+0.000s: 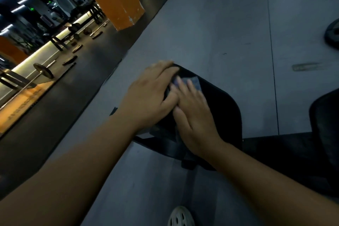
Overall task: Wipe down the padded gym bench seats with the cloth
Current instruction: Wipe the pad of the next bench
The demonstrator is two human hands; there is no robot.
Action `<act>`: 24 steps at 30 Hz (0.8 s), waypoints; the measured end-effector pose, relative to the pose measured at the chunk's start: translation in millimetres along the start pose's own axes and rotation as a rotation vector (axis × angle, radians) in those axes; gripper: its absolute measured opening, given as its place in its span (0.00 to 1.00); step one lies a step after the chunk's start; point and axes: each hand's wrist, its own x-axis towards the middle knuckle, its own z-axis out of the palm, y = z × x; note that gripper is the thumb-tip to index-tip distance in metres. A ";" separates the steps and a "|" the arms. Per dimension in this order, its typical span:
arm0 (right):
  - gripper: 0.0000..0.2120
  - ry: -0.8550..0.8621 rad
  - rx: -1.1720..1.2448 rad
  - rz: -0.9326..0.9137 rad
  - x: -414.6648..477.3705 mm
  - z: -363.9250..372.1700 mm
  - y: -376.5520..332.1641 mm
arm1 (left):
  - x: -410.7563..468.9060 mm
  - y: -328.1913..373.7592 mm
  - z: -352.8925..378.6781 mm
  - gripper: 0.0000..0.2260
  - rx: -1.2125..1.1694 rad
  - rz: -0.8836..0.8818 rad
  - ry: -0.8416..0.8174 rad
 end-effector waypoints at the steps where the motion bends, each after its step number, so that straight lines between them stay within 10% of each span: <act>1: 0.25 -0.017 0.004 -0.054 -14.9 -3.2 6.5 | -7.9 -5.8 0.4 0.25 -0.011 -0.041 -0.007; 7: 0.30 -0.032 0.036 0.263 53.8 -9.1 -8.2 | -25.2 -12.7 15.9 0.32 -0.156 -0.197 0.058; 12: 0.25 -0.058 -0.016 -0.102 2.4 -7.6 -16.4 | -39.5 -19.6 17.8 0.34 -0.291 -0.240 0.066; 17: 0.26 -0.040 0.054 0.129 69.0 -11.5 -24.9 | -41.1 -35.8 13.3 0.36 -0.292 -0.228 0.039; 21: 0.23 -0.107 -0.095 -0.198 65.4 -5.6 -55.5 | -39.5 -61.2 5.8 0.27 -0.317 -0.108 0.032; 24: 0.18 -0.199 -0.146 -0.393 61.9 -21.3 -32.9 | -41.5 -84.8 5.3 0.38 -0.393 0.037 -0.096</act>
